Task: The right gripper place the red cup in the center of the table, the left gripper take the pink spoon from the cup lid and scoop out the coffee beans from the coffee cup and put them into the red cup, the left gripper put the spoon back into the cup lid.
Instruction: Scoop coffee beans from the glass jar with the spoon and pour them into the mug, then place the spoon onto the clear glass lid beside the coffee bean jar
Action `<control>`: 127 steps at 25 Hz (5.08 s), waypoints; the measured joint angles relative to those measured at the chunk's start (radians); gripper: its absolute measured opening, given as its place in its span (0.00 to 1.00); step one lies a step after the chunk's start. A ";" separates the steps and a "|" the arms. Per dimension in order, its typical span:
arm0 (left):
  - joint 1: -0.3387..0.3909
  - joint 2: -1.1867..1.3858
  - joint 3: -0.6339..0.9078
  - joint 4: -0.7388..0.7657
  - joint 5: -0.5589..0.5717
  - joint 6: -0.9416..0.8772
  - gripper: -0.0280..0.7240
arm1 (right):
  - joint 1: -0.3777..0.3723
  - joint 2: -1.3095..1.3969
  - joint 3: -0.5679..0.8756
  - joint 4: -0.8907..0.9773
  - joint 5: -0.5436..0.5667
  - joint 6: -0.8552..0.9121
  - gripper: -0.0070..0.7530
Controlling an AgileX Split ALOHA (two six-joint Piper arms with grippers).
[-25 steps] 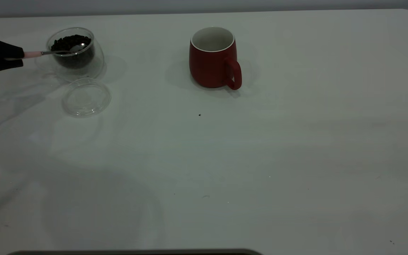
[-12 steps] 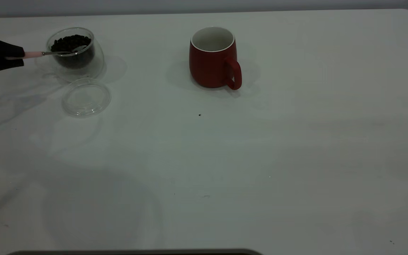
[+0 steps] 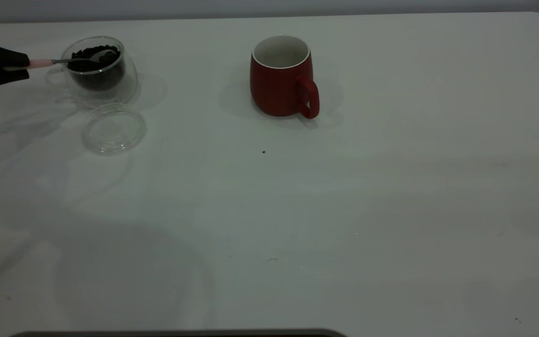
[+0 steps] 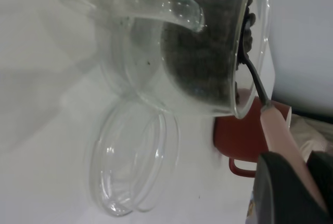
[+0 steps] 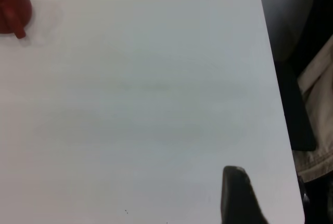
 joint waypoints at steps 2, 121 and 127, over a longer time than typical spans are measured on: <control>0.003 0.000 0.000 -0.001 0.014 0.000 0.21 | 0.000 0.000 0.000 0.000 0.000 0.000 0.59; -0.175 -0.374 0.001 0.223 0.165 0.204 0.21 | 0.000 -0.001 0.000 0.000 0.000 0.000 0.59; 0.003 -0.345 0.031 0.330 0.168 0.170 0.21 | 0.000 -0.001 0.000 0.001 0.000 0.000 0.59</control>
